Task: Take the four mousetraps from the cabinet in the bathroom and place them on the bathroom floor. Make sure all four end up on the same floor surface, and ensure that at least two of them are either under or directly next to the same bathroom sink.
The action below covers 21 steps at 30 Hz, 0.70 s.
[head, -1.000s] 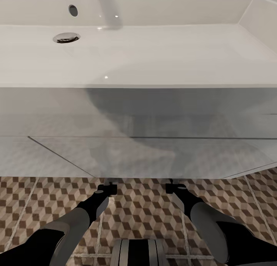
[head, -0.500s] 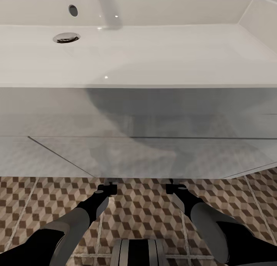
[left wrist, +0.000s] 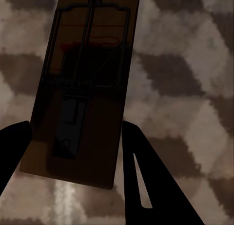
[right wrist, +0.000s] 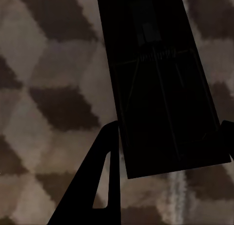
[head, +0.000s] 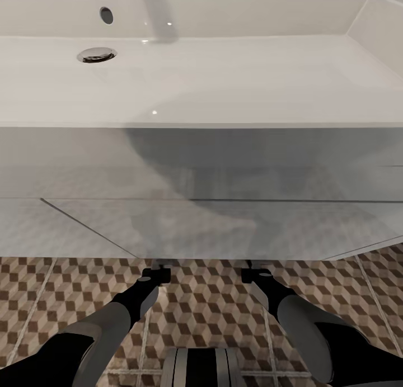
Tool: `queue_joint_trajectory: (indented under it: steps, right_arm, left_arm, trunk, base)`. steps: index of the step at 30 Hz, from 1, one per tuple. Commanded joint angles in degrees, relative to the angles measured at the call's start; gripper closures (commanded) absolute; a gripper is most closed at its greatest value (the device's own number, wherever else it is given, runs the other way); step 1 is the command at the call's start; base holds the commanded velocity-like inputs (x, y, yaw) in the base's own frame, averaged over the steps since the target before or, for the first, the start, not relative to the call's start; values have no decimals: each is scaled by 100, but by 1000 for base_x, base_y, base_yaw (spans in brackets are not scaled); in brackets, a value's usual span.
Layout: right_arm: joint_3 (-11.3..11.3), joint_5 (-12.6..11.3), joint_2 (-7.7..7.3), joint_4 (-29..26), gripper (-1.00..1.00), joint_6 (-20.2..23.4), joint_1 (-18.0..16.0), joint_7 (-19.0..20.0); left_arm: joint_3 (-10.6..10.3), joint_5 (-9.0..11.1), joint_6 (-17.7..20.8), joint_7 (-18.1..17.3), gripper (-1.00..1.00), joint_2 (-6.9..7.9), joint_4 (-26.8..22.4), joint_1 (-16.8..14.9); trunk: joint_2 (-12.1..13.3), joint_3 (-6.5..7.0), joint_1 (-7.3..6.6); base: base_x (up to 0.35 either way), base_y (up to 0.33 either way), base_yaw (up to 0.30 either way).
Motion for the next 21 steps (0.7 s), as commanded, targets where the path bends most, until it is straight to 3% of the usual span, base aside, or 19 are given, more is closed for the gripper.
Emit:
queue_joint_trajectory:
  steps: [1, 21]
  right_arm:
    - [-44, 51, 5, -12, 100, 36, 0, -12]
    - [-44, 60, 1, -11, 100, 34, 0, -12]
  left_arm:
    - [-49, 36, 10, 32, 100, 0, -4, -1]
    - [-49, 32, 5, 32, 100, 4, -9, -1]
  trunk:
    - [-1, -3, -1]
    - [-1, -3, -1]
  base:
    - [0, 0, 0]
    - [33, 0, 0]
